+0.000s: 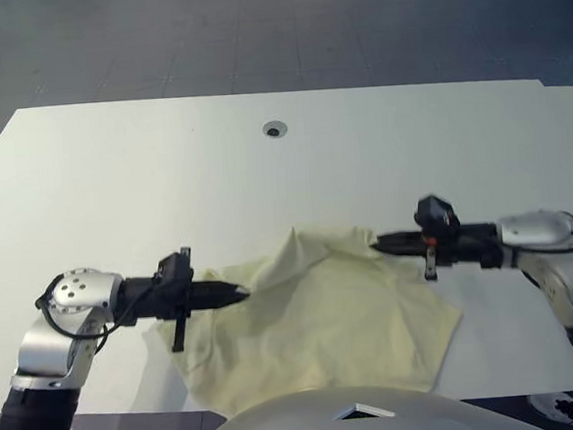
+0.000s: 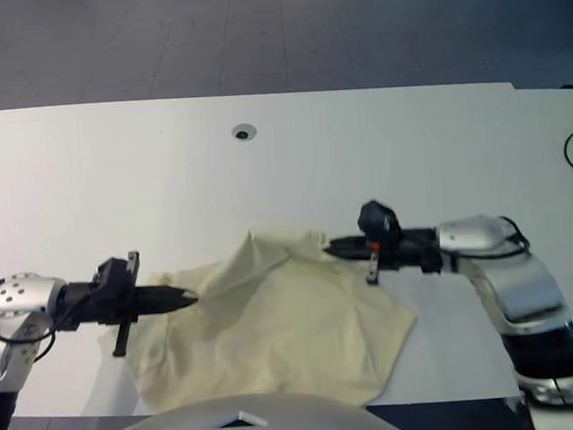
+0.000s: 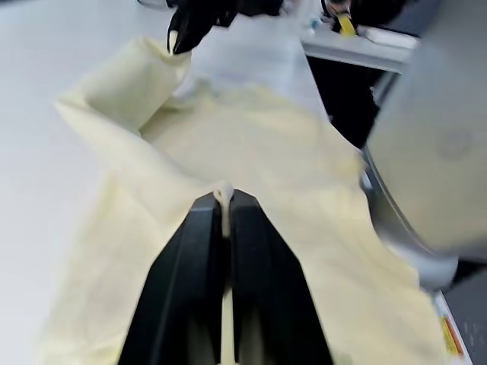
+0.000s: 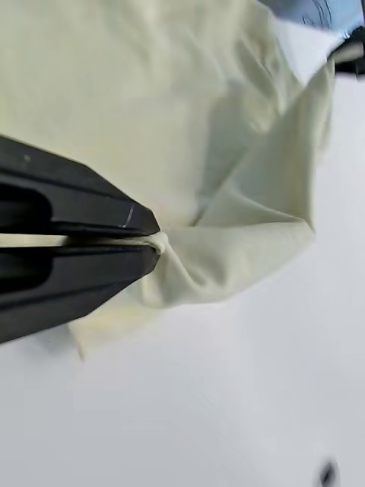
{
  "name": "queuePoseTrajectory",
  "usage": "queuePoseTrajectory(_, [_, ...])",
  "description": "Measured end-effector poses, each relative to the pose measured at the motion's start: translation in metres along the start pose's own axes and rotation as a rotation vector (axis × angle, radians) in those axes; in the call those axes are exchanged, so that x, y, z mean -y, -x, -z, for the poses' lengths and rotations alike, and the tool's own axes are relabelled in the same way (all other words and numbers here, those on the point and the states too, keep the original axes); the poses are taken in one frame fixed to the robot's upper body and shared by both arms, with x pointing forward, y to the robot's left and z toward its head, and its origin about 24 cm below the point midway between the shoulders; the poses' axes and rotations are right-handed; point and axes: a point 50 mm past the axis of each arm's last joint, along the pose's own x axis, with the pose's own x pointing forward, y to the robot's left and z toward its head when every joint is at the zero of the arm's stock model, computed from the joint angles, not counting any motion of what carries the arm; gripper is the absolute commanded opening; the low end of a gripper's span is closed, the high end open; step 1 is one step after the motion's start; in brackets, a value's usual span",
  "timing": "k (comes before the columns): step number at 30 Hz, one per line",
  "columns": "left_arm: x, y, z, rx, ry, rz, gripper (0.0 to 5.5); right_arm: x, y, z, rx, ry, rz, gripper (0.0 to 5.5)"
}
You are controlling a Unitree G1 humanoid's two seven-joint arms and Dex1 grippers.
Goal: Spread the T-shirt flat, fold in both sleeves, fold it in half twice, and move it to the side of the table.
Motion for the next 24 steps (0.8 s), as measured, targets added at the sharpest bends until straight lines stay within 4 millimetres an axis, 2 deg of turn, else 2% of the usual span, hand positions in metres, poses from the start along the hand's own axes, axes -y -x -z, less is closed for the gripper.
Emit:
queuePoseTrajectory(3, [0.006, 0.002, 0.013, -0.097, -0.022, 0.023, 0.00, -0.024, 0.001, 0.011, -0.052, 0.022, -0.110, 0.01])
queuePoseTrajectory(5, [0.010, 0.001, 0.019, -0.136, -0.024, 0.040, 0.48, -0.036, 0.000, 0.019, -0.086, 0.027, -0.162, 0.00])
queuePoseTrajectory(6, [0.013, -0.001, 0.023, -0.159, -0.026, 0.057, 0.64, -0.041, -0.001, 0.024, -0.117, 0.033, -0.174, 0.32])
queuePoseTrajectory(10, [0.018, -0.001, 0.027, -0.169, -0.016, 0.073, 1.23, -0.035, 0.000, 0.025, -0.138, 0.052, -0.098, 0.82])
queuePoseTrajectory(14, [0.017, 0.004, 0.017, -0.116, -0.034, 0.052, 1.90, -0.028, 0.006, 0.020, -0.114, 0.048, -0.044, 1.47])
queuePoseTrajectory(18, [0.024, 0.011, 0.009, -0.080, -0.018, 0.065, 2.56, -0.029, 0.012, 0.019, -0.098, 0.033, -0.014, 2.11])
queuePoseTrajectory(24, [0.026, 0.023, -0.013, 0.055, 0.003, 0.037, 3.53, -0.043, 0.029, 0.008, -0.050, 0.037, -0.007, 3.04])
